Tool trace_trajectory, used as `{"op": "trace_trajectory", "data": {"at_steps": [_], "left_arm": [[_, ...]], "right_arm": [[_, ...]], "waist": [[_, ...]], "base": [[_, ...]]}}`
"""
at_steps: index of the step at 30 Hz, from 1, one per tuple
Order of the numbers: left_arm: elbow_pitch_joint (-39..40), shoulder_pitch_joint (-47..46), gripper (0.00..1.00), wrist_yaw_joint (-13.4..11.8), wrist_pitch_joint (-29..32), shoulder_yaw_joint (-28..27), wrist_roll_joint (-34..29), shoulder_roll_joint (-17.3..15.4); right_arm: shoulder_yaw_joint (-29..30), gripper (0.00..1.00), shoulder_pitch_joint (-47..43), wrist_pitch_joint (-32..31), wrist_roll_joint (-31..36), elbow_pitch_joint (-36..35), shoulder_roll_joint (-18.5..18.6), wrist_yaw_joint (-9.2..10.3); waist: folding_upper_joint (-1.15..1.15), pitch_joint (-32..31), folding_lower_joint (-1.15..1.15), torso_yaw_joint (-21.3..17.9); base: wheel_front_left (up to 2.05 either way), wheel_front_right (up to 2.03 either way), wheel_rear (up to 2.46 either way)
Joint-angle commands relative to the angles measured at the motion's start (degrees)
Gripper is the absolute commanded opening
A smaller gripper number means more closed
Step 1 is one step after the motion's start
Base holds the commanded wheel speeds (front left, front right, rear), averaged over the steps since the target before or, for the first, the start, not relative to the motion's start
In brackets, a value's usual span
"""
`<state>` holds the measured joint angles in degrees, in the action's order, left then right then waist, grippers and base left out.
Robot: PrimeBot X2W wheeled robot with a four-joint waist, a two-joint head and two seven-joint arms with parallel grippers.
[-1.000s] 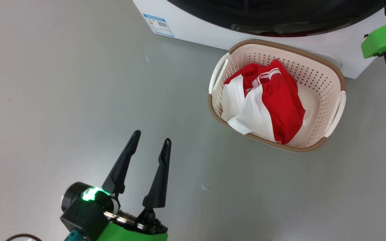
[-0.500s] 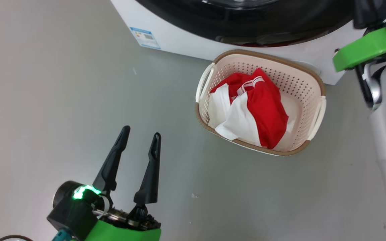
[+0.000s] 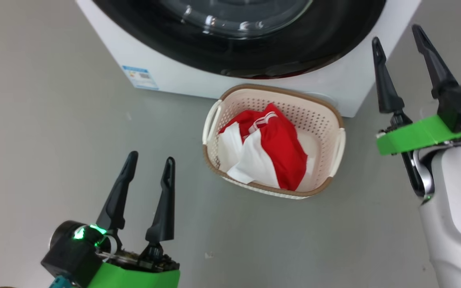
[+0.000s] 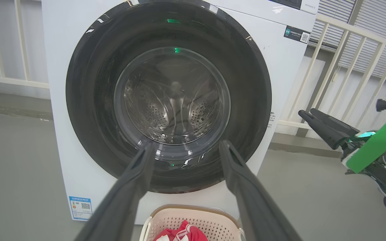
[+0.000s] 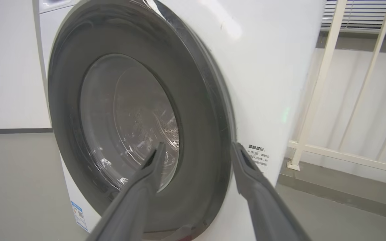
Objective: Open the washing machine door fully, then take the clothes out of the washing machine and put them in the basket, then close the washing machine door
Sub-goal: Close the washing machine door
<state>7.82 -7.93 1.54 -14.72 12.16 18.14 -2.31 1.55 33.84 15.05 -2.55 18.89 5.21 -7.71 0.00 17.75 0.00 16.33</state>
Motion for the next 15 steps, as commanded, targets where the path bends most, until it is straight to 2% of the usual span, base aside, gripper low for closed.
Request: {"op": "trace_trajectory", "data": {"at_steps": [1,9,15], "left_arm": [[1.18,0.56,1.00,0.20,-0.28,-2.43,-0.56,-0.56],[0.91,0.84,1.00,-0.86,-0.28,-4.24,-2.64,-0.56],[0.12,1.33,1.00,-0.18,-0.28,-5.27,-5.00,-0.56]], "right_arm": [[0.16,1.00,-1.80,-0.05,-0.45,-3.23,-1.15,0.22],[2.75,1.00,-8.97,-0.05,-1.23,-10.25,-2.16,0.22],[3.81,1.00,-14.59,-0.05,-1.23,-13.71,-2.30,0.22]], "waist": [[0.00,-2.75,0.00,-3.31],[0.00,-5.54,0.00,-7.89],[0.00,-7.58,0.00,-10.49]], "base": [[0.00,0.00,0.00],[0.00,0.00,0.00],[0.00,0.00,0.00]]}}
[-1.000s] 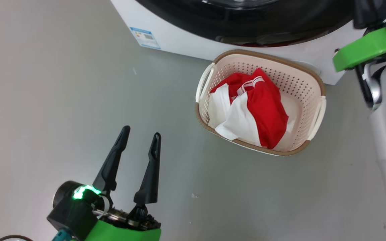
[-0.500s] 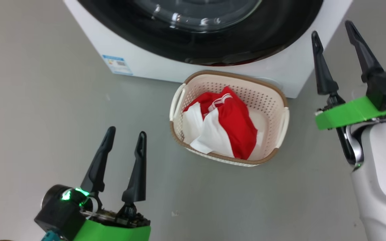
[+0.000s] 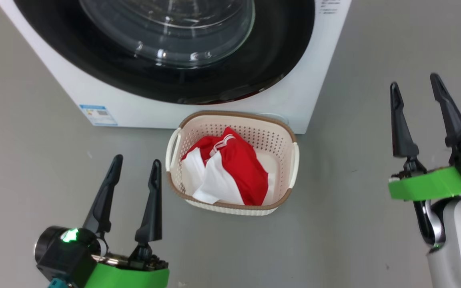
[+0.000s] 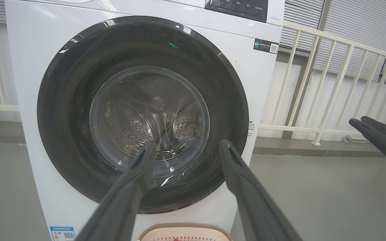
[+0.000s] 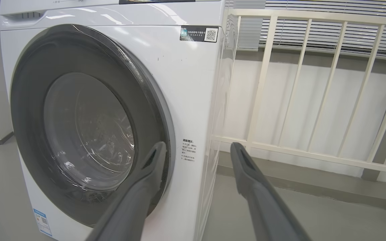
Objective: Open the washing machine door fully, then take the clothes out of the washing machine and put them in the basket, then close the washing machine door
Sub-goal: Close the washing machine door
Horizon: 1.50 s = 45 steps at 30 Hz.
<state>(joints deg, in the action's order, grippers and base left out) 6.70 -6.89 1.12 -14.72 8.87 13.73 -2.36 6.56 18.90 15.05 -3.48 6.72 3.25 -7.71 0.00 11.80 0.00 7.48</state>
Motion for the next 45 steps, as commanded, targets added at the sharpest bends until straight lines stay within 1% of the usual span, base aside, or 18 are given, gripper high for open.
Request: {"op": "trace_trajectory", "data": {"at_steps": [1,6,12,21,29,35,45], "left_arm": [[1.08,0.42,1.00,0.36,-0.28,-2.26,-0.84,-0.52],[0.17,1.52,1.00,0.67,-0.28,-3.44,-1.58,-0.52],[-1.77,3.42,1.00,1.82,-0.28,-5.00,-2.55,-0.52],[-3.91,6.86,1.00,2.93,-0.28,-7.33,-3.56,-0.52],[-4.82,9.23,1.00,3.81,-0.28,-9.45,-4.21,-0.52],[-4.94,9.62,1.00,4.76,-0.28,-9.92,-4.30,-0.52],[-4.42,10.27,1.00,5.64,-0.28,-10.23,-4.24,-0.52]], "right_arm": [[-1.07,1.00,-0.56,-0.05,-0.55,-2.01,-0.34,0.22],[-1.01,1.00,-5.17,-0.05,-1.93,-3.83,-0.35,0.22],[-1.28,1.00,-10.49,-0.05,-2.80,-6.18,-0.36,0.22],[-1.68,1.00,-17.33,-0.05,-3.67,-8.12,-0.36,0.22],[-2.25,1.00,-20.04,-0.05,-4.55,-7.93,-0.36,0.22],[-2.30,1.00,-21.53,-0.05,-4.56,-8.22,-0.37,0.22],[-2.54,1.00,-23.26,-0.05,-4.51,-8.16,-0.37,0.22]], "waist": [[0.00,-1.95,0.00,-1.97],[0.00,-3.82,0.00,-3.29],[0.00,-6.22,0.00,-4.44],[0.00,-9.00,0.00,-5.49],[0.00,-11.18,0.00,-6.52],[0.00,-12.09,0.00,-6.84],[0.00,-13.39,0.00,-6.84]], "base": [[0.00,0.00,0.00],[0.00,0.00,0.00],[0.00,0.00,0.00],[0.00,0.00,0.00],[0.00,0.00,0.00],[0.00,0.00,0.00],[0.00,0.00,0.00]]}}
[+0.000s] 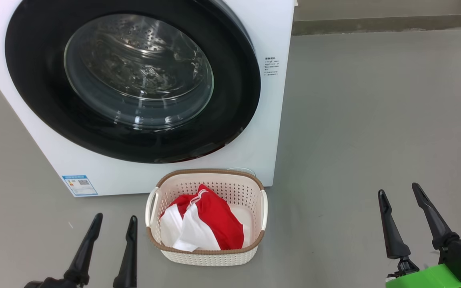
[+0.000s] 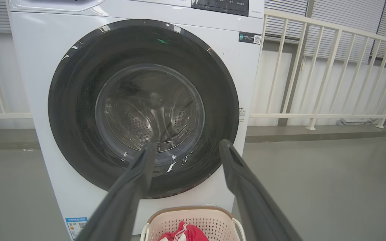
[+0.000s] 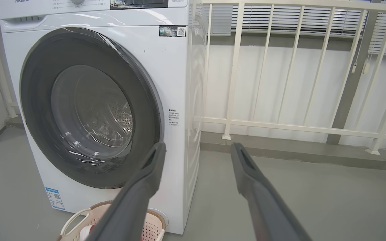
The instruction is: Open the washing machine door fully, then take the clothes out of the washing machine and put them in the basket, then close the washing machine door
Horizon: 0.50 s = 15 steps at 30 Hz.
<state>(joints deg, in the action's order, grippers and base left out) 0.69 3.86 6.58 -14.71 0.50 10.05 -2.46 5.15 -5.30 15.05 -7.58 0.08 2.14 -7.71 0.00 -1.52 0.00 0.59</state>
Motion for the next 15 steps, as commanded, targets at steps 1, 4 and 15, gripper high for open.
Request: {"op": "trace_trajectory", "data": {"at_steps": [1,4,15], "left_arm": [[1.58,-0.48,1.00,0.27,-0.29,-1.80,-0.36,-0.42],[1.68,-0.34,1.00,0.49,-0.29,-1.54,0.47,-0.42],[-3.69,2.07,0.00,0.49,0.26,0.79,1.59,0.24]], "right_arm": [[-1.12,1.00,0.92,-0.05,-0.44,-1.54,0.74,0.22],[-1.20,1.00,0.91,-0.05,-0.43,-1.63,0.74,0.22],[-0.48,0.00,-1.19,-0.19,-0.95,3.95,-0.91,-0.01]], "waist": [[0.00,-0.15,0.00,0.10],[0.00,-0.40,0.00,0.23],[0.00,-0.56,0.00,0.46]], "base": [[0.00,0.00,0.00],[0.00,0.00,0.00],[0.00,0.00,0.00]]}}
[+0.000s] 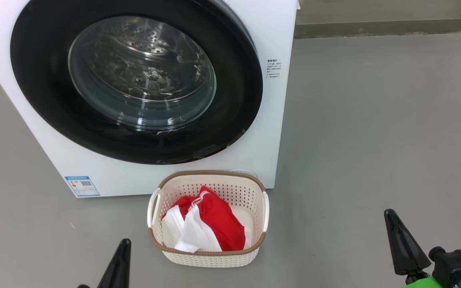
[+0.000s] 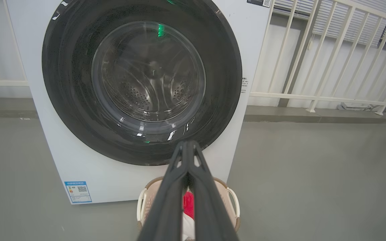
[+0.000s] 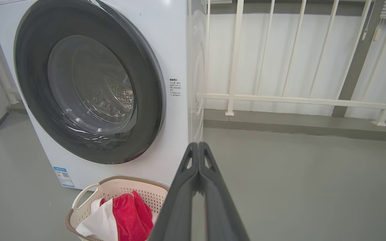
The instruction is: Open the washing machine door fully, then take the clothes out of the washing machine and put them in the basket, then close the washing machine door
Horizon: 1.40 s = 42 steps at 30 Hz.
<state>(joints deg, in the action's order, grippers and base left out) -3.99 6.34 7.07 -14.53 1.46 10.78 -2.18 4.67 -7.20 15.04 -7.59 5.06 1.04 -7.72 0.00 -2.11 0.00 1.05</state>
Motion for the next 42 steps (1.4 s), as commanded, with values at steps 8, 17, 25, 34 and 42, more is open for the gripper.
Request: {"op": "trace_trajectory", "data": {"at_steps": [8,17,25,34,42], "left_arm": [[0.35,-1.08,0.00,0.00,1.23,-0.40,6.33,-0.30],[-0.52,-1.97,0.00,0.04,2.39,-0.65,11.78,-0.53],[-1.41,-2.88,0.00,0.08,3.71,-0.98,17.82,-0.75],[-2.13,-3.73,0.00,0.12,5.08,-1.36,23.82,-0.93],[-2.80,-4.48,0.00,0.14,6.33,-1.73,29.14,-1.07]], "right_arm": [[-0.11,0.00,1.42,-1.40,-6.57,-0.45,0.47,0.02],[-0.18,0.00,2.33,-2.63,-12.17,0.26,0.72,0.03],[-0.22,0.00,3.25,-4.03,-18.38,0.99,0.97,0.05],[-0.22,0.00,4.15,-5.47,-24.56,1.71,1.19,0.06],[-0.20,0.00,4.96,-6.78,-30.05,2.35,1.36,0.08]], "waist": [[0.00,0.07,0.06,-0.08],[0.00,0.31,0.01,-0.14],[0.00,0.47,0.01,-0.22],[0.00,0.64,0.00,-0.29],[0.00,0.79,0.00,-0.36]], "base": [[0.00,0.00,0.00],[0.00,0.00,0.00],[0.00,0.00,0.00],[0.00,0.00,0.00],[0.00,0.00,0.00]]}}
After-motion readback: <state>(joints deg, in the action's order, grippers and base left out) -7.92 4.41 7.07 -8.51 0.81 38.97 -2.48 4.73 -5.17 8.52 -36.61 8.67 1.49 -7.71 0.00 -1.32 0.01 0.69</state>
